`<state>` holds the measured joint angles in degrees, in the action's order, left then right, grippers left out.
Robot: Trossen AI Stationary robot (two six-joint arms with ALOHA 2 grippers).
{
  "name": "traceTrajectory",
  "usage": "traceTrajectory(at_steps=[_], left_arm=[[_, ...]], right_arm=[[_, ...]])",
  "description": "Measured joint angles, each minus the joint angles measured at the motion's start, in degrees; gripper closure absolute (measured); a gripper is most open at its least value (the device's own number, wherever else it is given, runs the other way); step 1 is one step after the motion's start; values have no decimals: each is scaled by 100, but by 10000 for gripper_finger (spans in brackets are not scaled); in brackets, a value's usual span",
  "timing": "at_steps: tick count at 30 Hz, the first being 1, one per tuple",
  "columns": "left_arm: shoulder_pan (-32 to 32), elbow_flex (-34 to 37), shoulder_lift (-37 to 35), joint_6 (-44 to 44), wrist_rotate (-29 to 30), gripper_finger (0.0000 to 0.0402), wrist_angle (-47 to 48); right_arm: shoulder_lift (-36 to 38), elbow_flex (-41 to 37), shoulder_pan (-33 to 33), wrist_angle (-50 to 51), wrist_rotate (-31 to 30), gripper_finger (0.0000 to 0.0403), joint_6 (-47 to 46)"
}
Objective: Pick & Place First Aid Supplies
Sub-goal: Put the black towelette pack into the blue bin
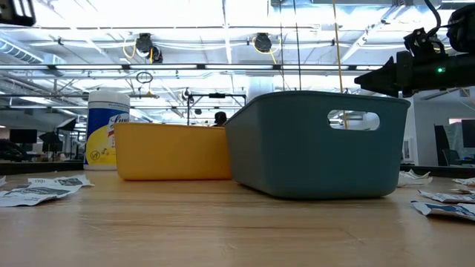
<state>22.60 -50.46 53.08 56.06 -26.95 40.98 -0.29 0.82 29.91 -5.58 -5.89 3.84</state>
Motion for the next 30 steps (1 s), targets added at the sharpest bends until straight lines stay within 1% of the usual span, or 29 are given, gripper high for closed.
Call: traceTrajectory(at_steps=[2,5,9,13,16,22,30], left_arm=[[-193,2,276,-131,17,401,-193],[-526,-80,860,-515,-123,401,-382],[-843,-576,1701,-1317,-157,401,-348],[-1120,-1317,2373,-2110,-141,402,-330],[-1349,-1936,2798,-2470,-135,401,-98],[-1725,-3203,3713,-2850,-161,402,472],[-1943,-4941,5042,-3171,-305,401,837]], right_arm=[[1,0,2,0,0,80,0],[0,0,0,0,0,80,0],[1,0,2,0,0,80,1],[1,0,2,1,0,80,1],[0,0,2,0,0,80,2],[1,0,1,1,0,80,0],[2,0,2,0,0,80,2]])
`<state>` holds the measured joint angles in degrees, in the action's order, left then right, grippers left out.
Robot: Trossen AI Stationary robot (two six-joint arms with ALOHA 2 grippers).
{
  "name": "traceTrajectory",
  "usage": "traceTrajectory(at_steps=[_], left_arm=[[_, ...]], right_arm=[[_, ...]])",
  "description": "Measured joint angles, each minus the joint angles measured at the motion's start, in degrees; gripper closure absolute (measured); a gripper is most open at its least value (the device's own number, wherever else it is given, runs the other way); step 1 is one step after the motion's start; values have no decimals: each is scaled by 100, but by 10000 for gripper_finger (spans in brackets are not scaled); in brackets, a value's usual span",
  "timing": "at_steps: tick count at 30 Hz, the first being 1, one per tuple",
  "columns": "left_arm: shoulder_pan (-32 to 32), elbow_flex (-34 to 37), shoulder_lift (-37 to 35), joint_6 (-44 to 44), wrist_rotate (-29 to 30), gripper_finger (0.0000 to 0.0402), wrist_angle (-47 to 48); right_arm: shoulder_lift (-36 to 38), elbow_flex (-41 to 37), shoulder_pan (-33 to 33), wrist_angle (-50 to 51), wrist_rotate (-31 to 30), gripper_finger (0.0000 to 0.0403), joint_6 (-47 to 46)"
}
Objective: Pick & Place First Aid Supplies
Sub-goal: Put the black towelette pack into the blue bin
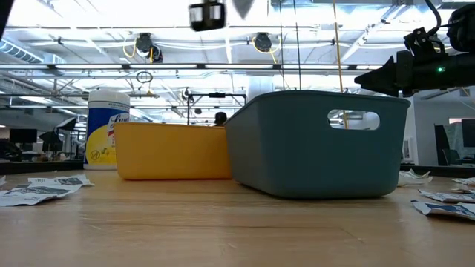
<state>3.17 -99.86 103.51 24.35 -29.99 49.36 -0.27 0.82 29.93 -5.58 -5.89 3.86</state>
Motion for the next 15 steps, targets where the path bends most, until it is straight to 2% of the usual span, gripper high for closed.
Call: traceTrajectory(at_steps=[3,7,15], left_arm=[[-54,-619,513,-93,132,401,100],[-119,-1213,1087,-49,598,401,122],[-121,-1436,1837,175,1380,401,224]], right_arm=[[0,0,0,0,0,80,-1],[-2,0,-1,0,0,80,-2],[-1,0,-1,2,-2,80,-2]])
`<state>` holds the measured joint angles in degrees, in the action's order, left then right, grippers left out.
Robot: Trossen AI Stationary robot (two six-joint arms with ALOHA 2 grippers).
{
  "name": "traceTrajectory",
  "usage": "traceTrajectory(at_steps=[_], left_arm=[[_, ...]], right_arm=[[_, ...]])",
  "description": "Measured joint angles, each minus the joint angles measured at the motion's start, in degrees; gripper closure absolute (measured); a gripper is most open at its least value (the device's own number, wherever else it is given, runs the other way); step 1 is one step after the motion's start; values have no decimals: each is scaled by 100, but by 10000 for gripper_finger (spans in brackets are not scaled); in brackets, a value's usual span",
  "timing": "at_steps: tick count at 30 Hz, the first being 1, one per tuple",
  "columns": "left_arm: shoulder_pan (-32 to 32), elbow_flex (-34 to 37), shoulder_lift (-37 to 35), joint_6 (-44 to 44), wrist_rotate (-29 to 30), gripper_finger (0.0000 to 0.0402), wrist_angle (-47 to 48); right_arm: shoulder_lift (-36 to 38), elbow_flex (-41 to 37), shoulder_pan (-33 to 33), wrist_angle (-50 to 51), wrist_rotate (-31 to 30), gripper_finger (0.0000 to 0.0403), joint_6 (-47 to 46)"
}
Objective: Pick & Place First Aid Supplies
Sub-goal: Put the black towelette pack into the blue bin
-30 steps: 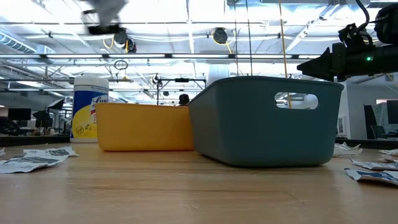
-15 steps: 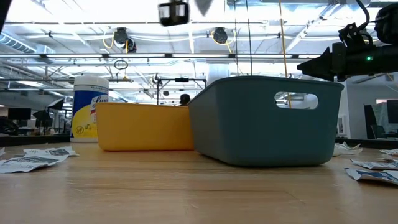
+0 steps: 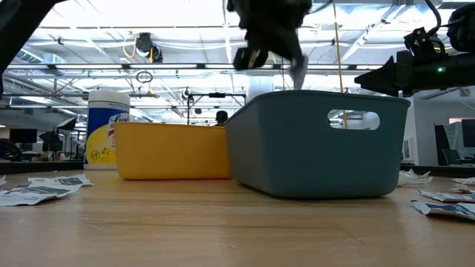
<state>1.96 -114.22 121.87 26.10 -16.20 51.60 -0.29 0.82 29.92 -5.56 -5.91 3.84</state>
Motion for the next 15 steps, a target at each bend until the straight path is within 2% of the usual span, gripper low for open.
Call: traceTrajectory(at_steps=[6,15], left_arm=[[102,9,425,16,489,401,233],[287,12,828,121,557,400,201]], right_arm=[[-1,0,-1,1,0,80,1],[0,0,1,15,2,80,0]])
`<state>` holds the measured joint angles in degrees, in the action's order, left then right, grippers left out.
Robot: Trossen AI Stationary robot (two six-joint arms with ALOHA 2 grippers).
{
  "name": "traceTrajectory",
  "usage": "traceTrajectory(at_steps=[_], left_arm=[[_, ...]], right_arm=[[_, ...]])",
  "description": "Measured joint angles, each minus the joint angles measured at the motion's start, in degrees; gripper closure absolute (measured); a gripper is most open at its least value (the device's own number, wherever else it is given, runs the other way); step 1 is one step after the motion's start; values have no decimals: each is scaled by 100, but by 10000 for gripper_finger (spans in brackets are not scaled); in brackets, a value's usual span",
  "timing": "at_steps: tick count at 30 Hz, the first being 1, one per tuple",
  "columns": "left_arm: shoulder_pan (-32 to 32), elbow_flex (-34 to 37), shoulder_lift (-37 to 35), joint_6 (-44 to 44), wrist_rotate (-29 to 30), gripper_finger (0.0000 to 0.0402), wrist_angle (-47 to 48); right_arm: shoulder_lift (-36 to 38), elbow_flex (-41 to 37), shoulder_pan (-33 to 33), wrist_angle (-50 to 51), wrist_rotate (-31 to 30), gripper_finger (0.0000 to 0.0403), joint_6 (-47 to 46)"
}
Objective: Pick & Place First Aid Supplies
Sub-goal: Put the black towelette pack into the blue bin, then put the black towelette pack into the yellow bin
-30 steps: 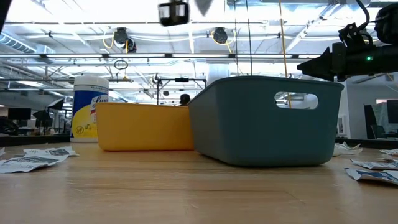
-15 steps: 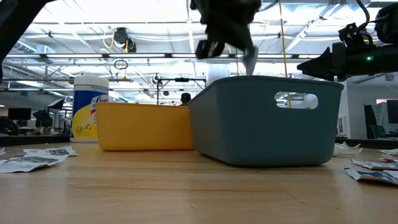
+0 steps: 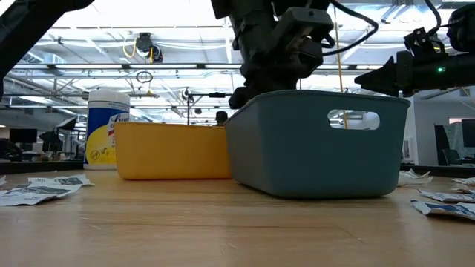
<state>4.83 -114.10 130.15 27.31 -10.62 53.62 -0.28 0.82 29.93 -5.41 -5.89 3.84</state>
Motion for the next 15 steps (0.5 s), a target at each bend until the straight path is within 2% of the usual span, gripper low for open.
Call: traceTrajectory(at_steps=[9,12,15], left_arm=[[40,1,0,343,99,365,-5],[40,2,0,344,173,332,14],[40,2,0,345,167,281,12]], right_arm=[[0,0,-2,-4,0,80,0],[-1,0,-1,-5,0,80,1],[-1,0,0,-4,0,80,0]])
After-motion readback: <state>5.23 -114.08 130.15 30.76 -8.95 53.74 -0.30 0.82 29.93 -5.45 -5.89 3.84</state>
